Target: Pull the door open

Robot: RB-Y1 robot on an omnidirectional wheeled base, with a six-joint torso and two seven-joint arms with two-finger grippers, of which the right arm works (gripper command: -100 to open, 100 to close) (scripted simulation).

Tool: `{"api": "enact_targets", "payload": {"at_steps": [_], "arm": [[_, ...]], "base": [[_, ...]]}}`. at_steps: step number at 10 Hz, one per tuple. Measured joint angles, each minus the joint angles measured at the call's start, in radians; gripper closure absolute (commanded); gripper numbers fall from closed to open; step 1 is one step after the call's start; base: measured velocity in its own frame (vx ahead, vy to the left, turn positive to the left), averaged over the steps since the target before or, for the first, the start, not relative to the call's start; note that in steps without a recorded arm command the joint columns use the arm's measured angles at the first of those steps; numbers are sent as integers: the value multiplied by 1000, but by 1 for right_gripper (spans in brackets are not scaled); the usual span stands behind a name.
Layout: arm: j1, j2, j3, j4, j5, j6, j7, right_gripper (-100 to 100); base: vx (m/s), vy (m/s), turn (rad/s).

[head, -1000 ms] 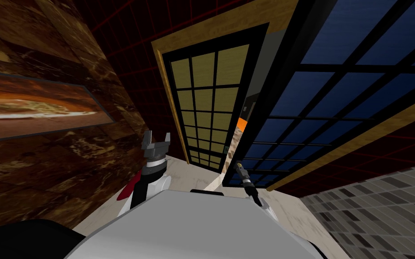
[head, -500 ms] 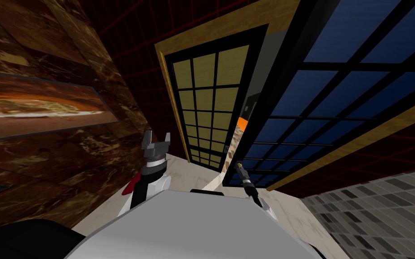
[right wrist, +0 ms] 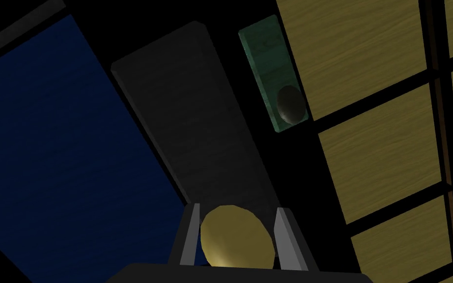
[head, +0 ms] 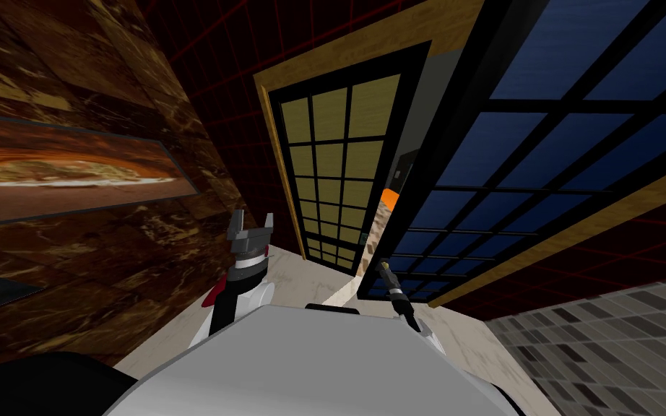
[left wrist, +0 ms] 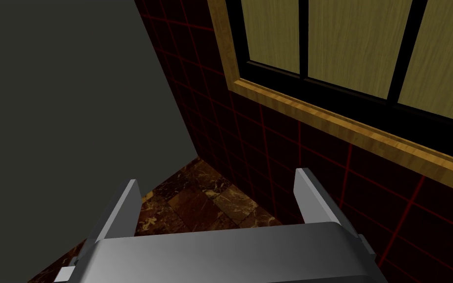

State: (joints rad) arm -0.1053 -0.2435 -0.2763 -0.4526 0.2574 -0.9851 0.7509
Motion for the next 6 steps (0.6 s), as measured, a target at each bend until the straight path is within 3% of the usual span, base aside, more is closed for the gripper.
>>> {"api": "enact_targets", "payload": {"at_steps": [2,5,6], "arm": [[16,4,10,-30,-9,16,-47,100],[3,0,20,5,-36,0,-117,100],[16,3,25,-18,-39,9,-136,100]], "base": [[-45,-15,50],[-38,-17,32],[-35,-16,46]]}}
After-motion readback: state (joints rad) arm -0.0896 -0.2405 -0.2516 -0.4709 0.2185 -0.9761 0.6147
